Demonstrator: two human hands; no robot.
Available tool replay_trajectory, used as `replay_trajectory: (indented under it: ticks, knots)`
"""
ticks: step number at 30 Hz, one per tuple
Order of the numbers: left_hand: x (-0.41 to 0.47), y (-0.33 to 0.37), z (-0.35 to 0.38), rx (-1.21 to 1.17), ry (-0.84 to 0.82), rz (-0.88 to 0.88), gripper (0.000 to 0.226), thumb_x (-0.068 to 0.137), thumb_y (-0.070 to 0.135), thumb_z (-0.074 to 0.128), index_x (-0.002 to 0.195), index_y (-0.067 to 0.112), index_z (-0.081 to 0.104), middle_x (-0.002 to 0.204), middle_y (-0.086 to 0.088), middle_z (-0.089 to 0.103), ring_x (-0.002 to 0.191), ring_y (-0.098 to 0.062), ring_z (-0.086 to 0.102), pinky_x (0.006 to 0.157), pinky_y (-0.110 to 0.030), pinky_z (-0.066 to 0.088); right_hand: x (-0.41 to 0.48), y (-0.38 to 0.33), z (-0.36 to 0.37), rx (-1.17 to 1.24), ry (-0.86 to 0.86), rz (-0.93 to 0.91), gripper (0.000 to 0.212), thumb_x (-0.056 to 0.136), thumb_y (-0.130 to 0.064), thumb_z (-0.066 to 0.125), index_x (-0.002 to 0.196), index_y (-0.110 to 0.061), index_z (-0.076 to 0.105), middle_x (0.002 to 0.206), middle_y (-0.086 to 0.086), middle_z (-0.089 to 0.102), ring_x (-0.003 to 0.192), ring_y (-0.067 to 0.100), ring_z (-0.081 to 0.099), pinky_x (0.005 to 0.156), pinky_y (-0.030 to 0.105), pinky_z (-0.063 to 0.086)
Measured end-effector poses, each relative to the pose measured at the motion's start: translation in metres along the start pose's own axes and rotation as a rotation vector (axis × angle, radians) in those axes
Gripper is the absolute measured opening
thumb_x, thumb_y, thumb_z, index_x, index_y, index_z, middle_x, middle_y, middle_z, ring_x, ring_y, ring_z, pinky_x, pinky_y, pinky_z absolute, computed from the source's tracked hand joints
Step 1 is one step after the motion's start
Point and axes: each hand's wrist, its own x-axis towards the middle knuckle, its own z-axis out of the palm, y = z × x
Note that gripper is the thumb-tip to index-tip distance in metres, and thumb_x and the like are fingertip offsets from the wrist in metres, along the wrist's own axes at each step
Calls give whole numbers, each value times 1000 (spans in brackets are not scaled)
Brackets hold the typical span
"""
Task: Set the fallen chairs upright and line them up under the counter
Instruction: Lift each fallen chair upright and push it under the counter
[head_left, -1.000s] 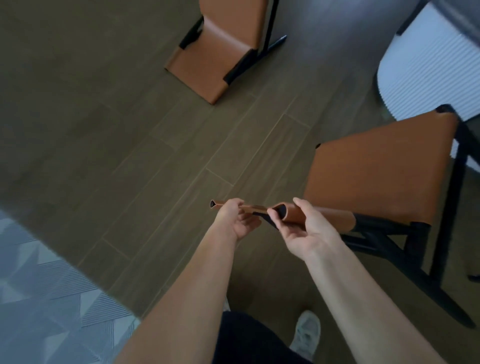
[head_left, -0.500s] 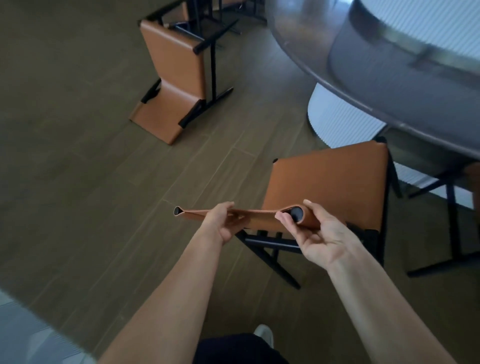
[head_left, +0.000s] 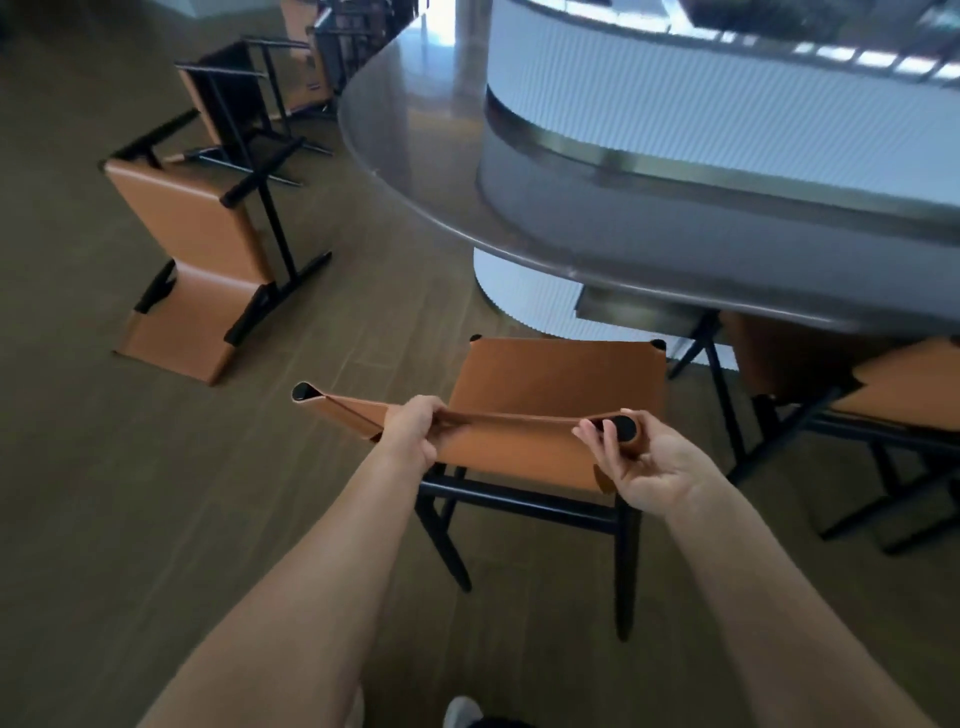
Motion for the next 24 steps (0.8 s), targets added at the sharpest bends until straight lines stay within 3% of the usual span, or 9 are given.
replay_trajectory:
  ticks: [10, 15, 20, 22, 24]
  knots:
    - [-21, -21, 86, 190, -189, 28, 18, 82, -20, 52, 93, -6, 50, 82, -21, 56, 74, -32, 62, 64, -42, 56, -8, -57, -69, 319, 67, -71, 46, 89, -25, 70, 102, 16, 52, 78, 39, 63, 58, 31, 70, 41, 25, 55]
    - [-30, -34, 122, 302, -236, 41, 37, 82, -22, 54, 117, -14, 46, 94, -23, 55, 76, -30, 62, 67, -40, 58, -6, -77, -101, 448, 79, -86, 50, 89, -27, 70, 106, 17, 51, 78, 41, 62, 53, 33, 69, 36, 28, 51]
    - [-40, -51, 149, 392, -203, 4, 54, 81, -24, 53, 130, -16, 33, 88, -25, 53, 72, -33, 62, 46, -35, 57, -1, -82, -128, 540, 115, -120, 49, 90, -26, 67, 103, 19, 51, 75, 42, 61, 49, 32, 67, 33, 26, 49]
    - [-40, -58, 151, 419, -180, -11, 54, 80, -25, 54, 129, -16, 34, 87, -26, 55, 68, -34, 63, 46, -36, 57, 1, -83, -137, 537, 138, -120, 47, 91, -25, 67, 103, 18, 52, 75, 40, 62, 48, 30, 66, 33, 25, 48]
    - [-40, -63, 150, 435, -182, -31, 51, 80, -25, 54, 126, -17, 35, 87, -27, 55, 69, -35, 63, 55, -39, 60, 3, -83, -144, 527, 158, -123, 45, 90, -25, 66, 103, 17, 53, 74, 39, 62, 47, 28, 66, 33, 24, 48]
